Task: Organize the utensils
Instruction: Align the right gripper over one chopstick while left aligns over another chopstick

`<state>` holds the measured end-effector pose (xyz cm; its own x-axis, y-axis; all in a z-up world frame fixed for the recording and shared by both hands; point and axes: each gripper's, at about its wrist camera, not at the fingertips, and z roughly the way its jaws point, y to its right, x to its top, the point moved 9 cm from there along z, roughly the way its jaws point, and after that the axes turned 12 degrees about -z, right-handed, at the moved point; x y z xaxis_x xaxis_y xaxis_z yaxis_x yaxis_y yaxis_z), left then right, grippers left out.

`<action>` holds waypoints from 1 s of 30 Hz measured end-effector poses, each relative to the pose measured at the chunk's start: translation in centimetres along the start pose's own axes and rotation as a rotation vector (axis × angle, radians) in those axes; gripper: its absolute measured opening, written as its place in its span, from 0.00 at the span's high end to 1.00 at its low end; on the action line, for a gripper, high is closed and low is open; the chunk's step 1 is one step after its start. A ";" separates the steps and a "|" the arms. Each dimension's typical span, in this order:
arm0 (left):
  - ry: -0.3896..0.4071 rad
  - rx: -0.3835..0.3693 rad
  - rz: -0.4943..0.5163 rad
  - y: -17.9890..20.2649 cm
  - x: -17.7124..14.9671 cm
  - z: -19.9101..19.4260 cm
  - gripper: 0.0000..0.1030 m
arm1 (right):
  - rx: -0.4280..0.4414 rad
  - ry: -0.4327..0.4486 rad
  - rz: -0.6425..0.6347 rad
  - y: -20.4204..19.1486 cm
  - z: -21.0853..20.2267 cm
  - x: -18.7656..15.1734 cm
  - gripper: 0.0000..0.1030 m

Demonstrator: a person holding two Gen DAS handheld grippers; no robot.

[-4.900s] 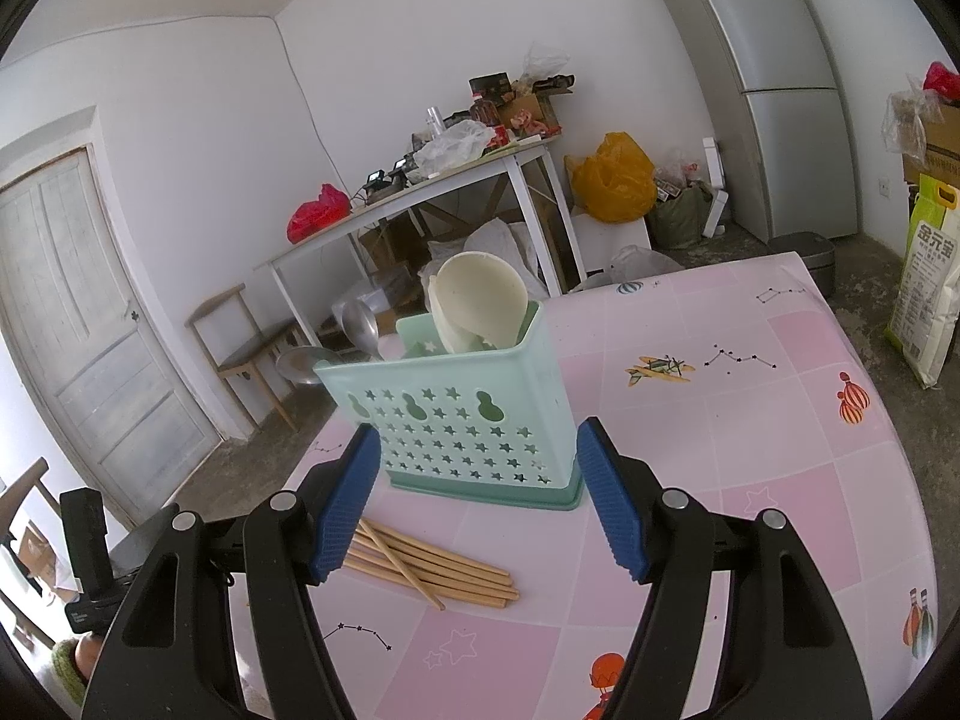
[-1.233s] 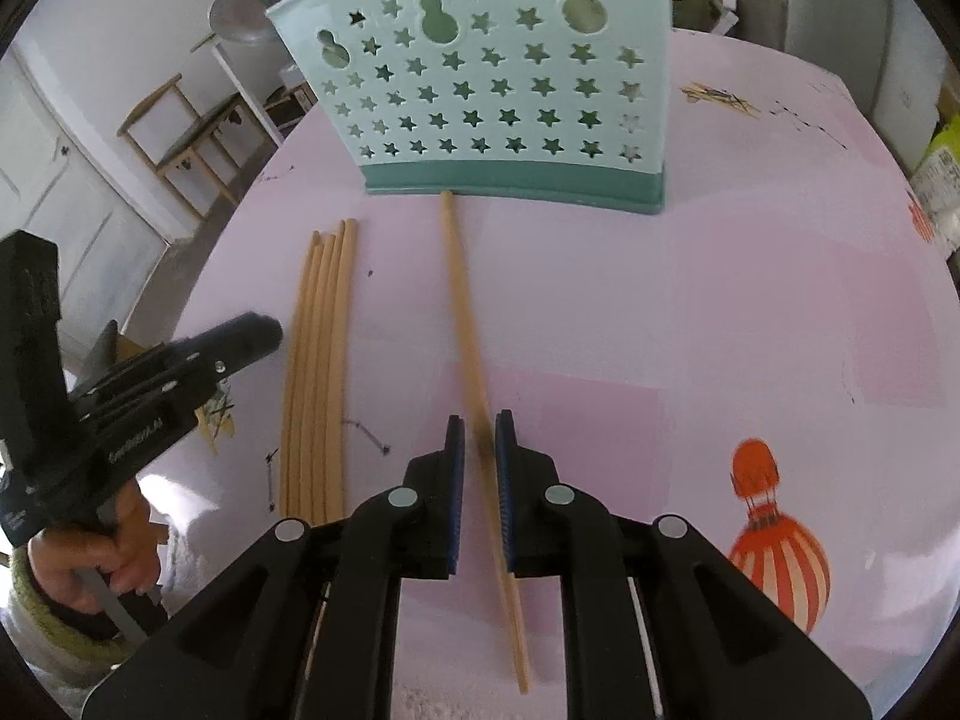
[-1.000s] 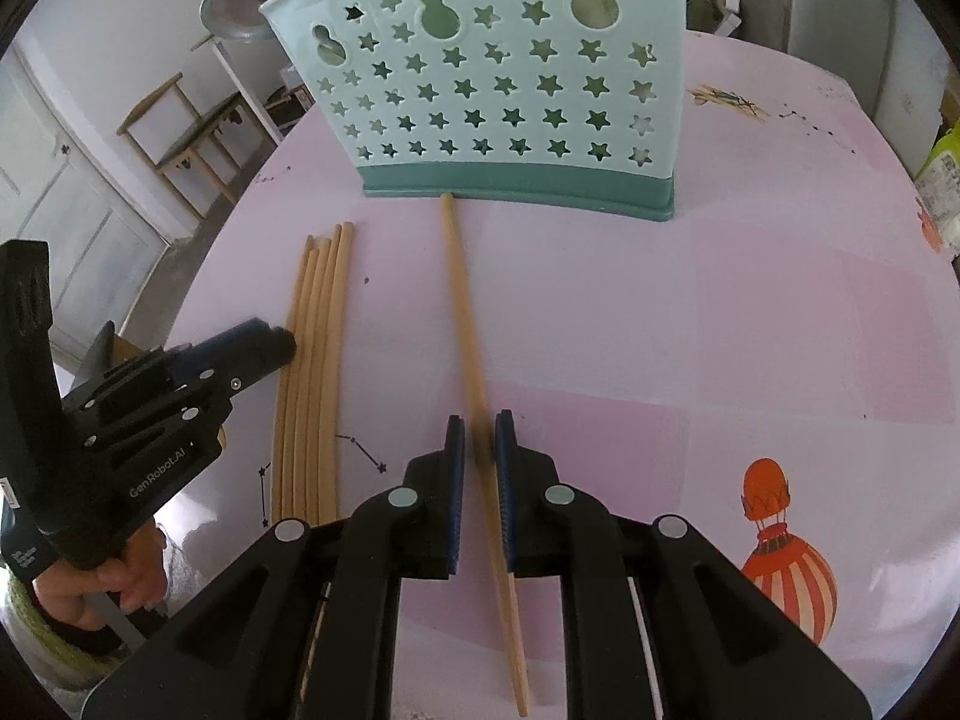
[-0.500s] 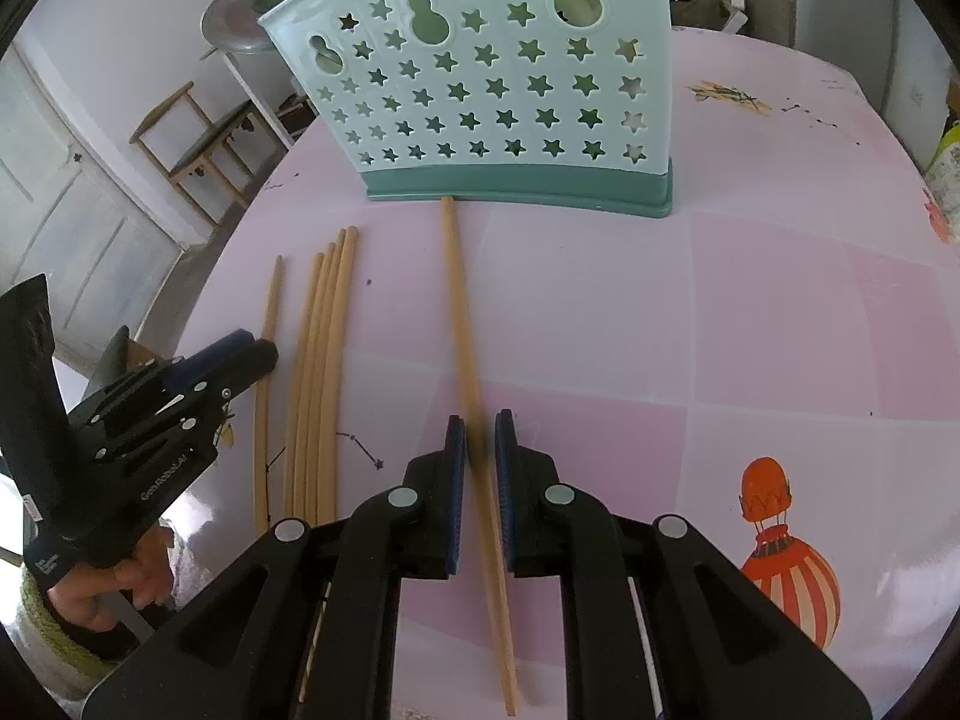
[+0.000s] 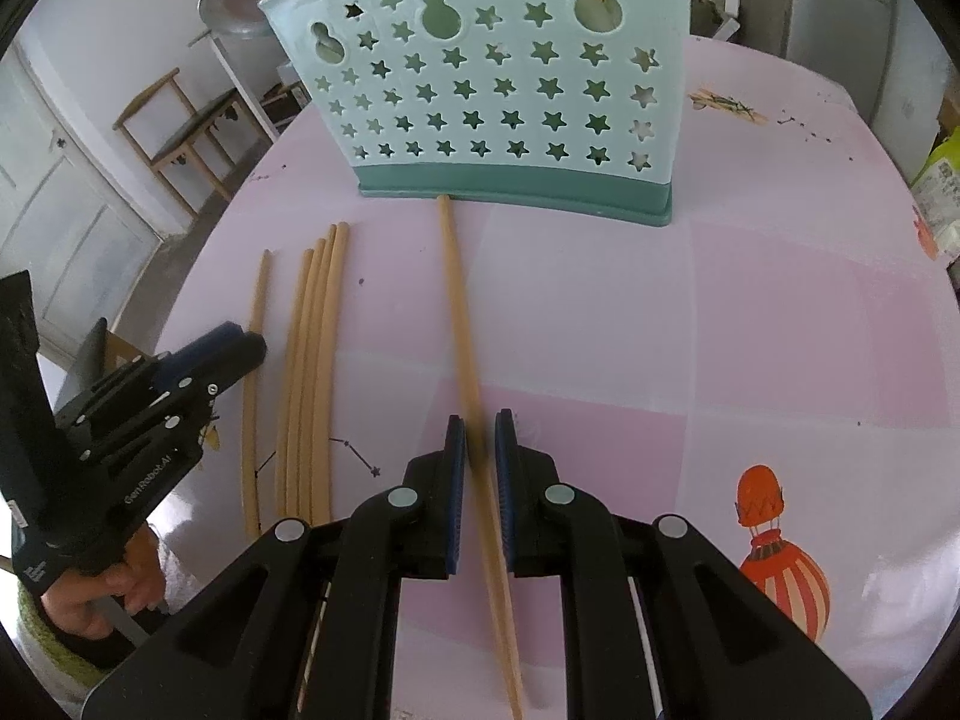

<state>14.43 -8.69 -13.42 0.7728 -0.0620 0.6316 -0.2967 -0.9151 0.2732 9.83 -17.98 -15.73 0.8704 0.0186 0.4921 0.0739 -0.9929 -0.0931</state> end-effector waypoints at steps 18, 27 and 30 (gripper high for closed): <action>-0.008 -0.010 0.013 0.2 0.2 0.5 0.85 | -0.044 0.000 -0.037 -0.9 0.0 0.1 0.89; -0.015 -0.034 0.044 0.4 0.3 0.8 0.87 | -0.071 -0.002 -0.062 -1.0 0.0 0.3 0.89; -0.019 -0.040 0.061 0.4 0.2 0.8 0.87 | -0.073 -0.004 -0.054 -1.0 -0.1 0.2 0.90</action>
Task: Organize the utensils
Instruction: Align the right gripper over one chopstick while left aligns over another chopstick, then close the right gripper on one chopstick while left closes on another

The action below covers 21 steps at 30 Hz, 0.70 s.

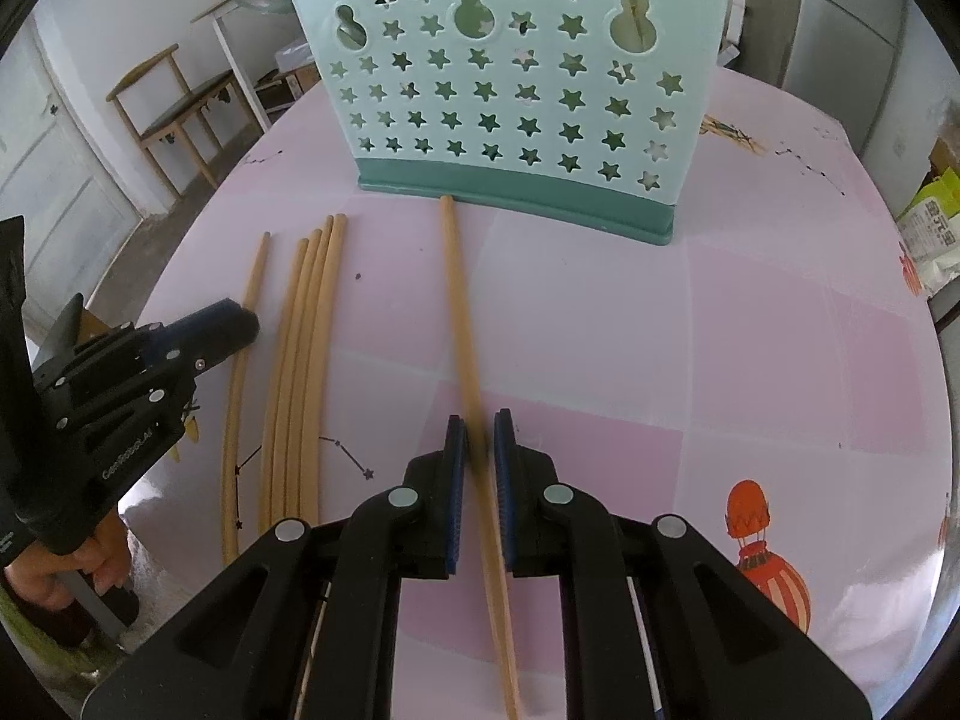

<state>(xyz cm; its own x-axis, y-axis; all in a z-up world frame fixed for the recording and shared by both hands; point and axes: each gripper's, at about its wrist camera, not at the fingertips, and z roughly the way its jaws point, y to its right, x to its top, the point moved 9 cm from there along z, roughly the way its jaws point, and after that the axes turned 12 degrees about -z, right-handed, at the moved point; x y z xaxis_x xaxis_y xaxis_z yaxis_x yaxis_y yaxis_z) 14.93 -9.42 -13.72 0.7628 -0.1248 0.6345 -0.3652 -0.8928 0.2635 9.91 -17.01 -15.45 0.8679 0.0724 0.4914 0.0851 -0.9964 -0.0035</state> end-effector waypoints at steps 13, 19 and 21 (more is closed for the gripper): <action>-0.023 0.007 0.110 0.3 -0.5 -0.3 0.91 | 0.008 -0.013 0.031 0.5 -0.2 -0.6 0.92; -0.019 -0.009 0.089 -0.1 -0.7 -0.7 0.93 | 0.025 -0.018 0.027 0.8 -0.4 -1.1 0.92; -0.026 -0.012 0.074 -0.2 -0.6 -0.7 0.93 | 0.031 -0.024 0.023 0.9 -0.5 -1.2 0.92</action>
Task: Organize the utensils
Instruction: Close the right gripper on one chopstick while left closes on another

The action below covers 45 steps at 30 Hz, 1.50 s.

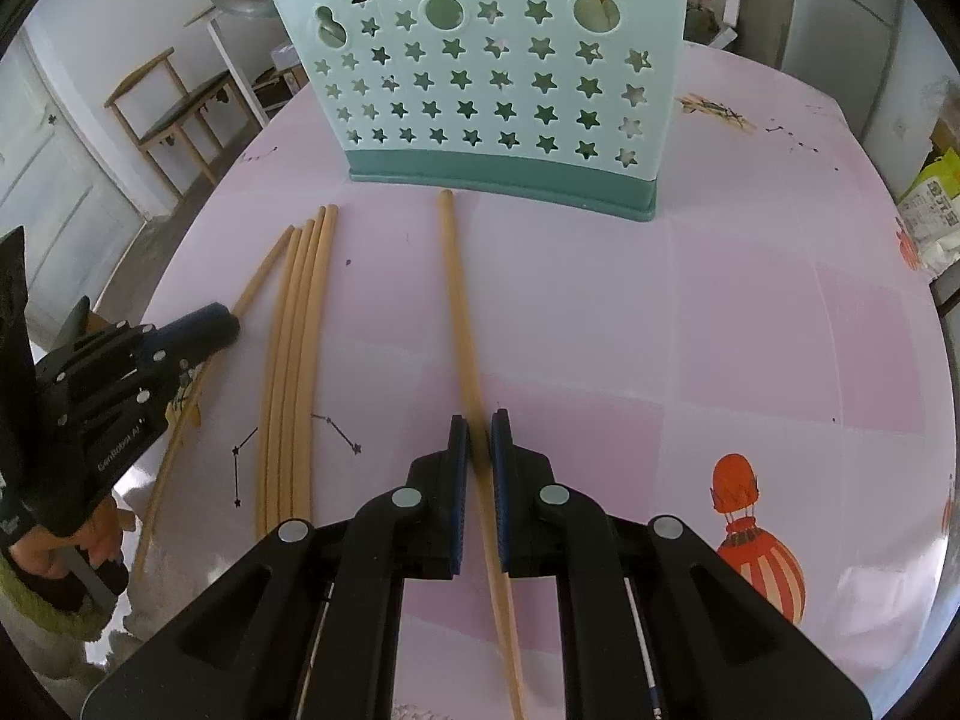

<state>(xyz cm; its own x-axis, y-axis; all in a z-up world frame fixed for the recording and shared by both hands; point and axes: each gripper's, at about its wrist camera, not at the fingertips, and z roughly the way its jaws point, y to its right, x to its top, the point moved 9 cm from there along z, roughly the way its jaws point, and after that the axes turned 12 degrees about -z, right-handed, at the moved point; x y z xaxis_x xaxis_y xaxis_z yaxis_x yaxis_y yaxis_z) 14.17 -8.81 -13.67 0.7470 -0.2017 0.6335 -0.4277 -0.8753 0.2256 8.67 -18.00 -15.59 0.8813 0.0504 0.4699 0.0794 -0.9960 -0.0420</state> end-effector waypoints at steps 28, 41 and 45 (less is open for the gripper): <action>-0.071 -0.122 -0.268 -1.6 1.2 0.1 0.78 | 0.055 -0.010 -0.049 -0.5 0.7 3.4 0.67; -0.113 0.034 -0.158 -0.7 3.7 3.1 0.84 | -0.010 0.008 -0.199 -1.2 4.2 8.4 0.75; -0.095 0.078 -0.154 -1.1 4.1 3.4 0.96 | -0.009 0.022 -0.211 -1.4 4.7 9.5 0.84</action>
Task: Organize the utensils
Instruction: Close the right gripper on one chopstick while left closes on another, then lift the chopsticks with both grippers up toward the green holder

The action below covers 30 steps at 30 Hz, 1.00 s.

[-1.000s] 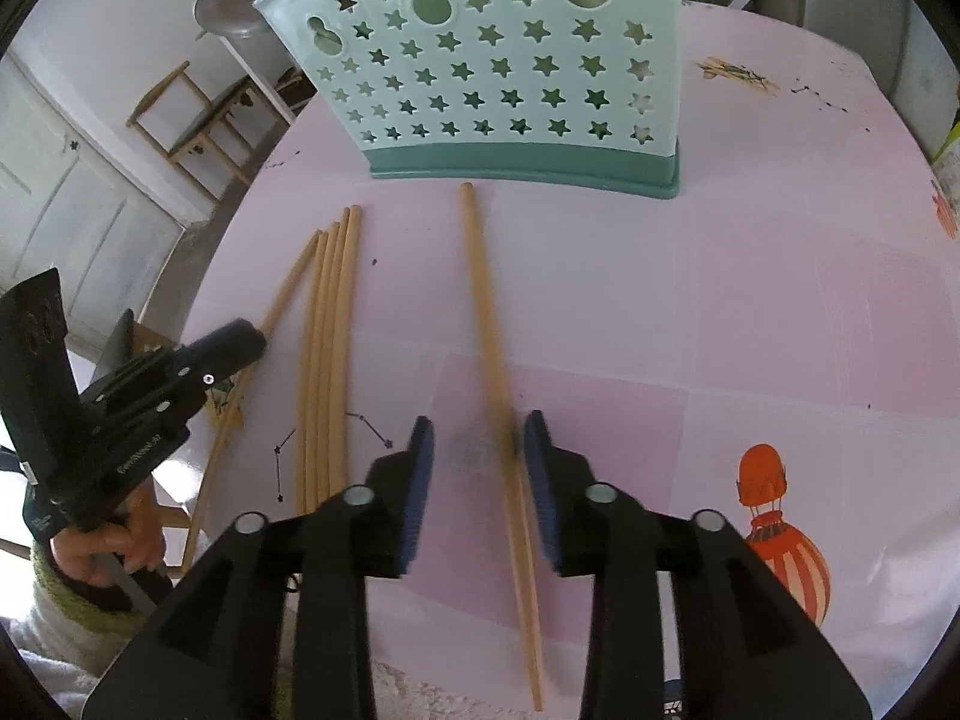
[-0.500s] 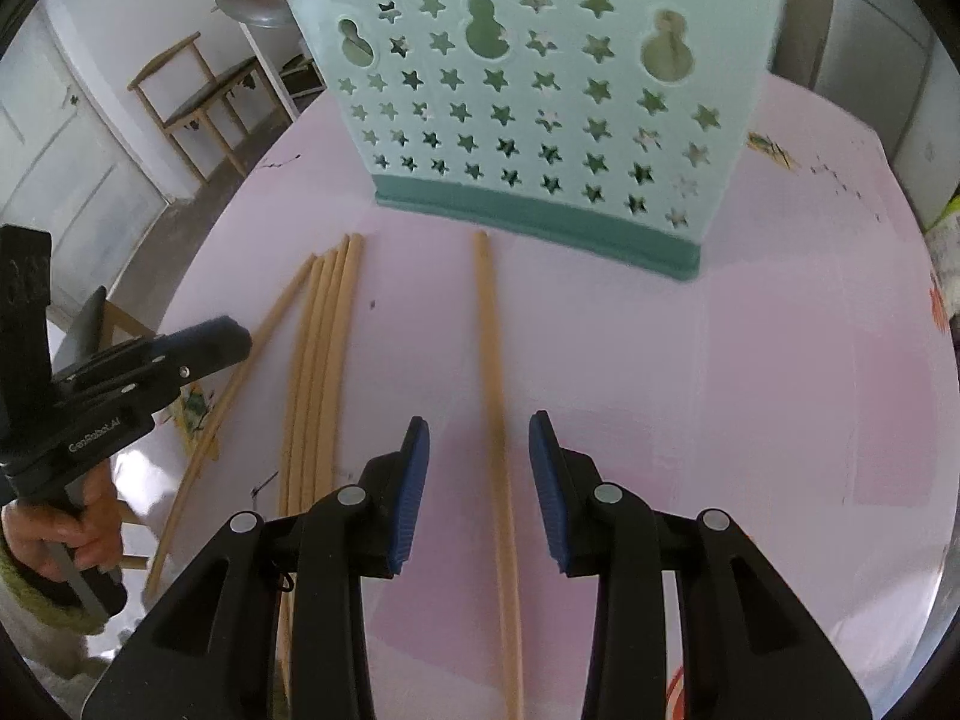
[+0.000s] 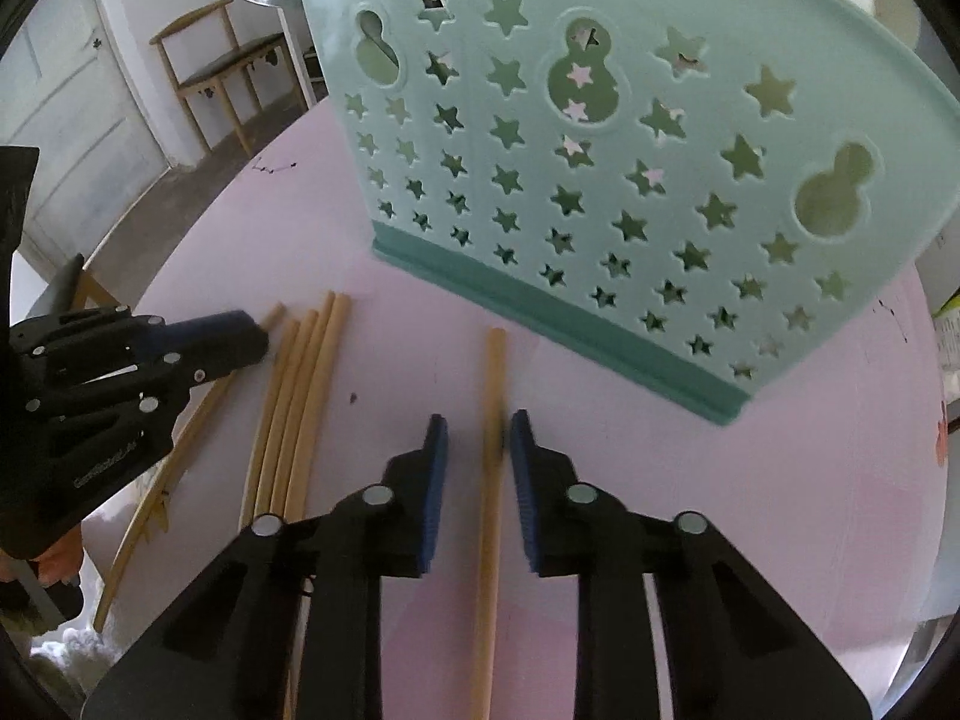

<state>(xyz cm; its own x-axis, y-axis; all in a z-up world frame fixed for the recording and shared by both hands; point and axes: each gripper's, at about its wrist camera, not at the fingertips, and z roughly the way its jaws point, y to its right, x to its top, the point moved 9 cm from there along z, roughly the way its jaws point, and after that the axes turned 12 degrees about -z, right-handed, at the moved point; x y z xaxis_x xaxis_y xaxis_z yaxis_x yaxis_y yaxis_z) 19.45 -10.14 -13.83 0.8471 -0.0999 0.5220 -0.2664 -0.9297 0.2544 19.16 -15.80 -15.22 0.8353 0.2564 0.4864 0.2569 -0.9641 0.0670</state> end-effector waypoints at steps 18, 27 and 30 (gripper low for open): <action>0.198 -0.188 -0.160 -0.7 3.0 -8.8 0.96 | -0.023 0.233 0.090 2.8 -7.7 3.6 0.93; 0.372 -0.310 -0.159 -0.2 3.6 -19.1 0.96 | -0.048 0.434 0.145 2.8 -17.4 3.7 0.93; 0.418 -0.332 -0.158 -0.2 3.9 -21.6 0.97 | -0.050 0.488 0.155 2.8 -19.9 3.6 0.93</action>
<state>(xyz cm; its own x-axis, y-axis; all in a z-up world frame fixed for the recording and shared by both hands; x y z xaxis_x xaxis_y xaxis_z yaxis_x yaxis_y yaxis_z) 12.90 -2.66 5.76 0.6520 0.2432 0.7181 -0.3390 -0.7537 0.5630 13.18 -18.98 4.08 0.5347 0.0595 0.8429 0.1142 -0.9935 -0.0024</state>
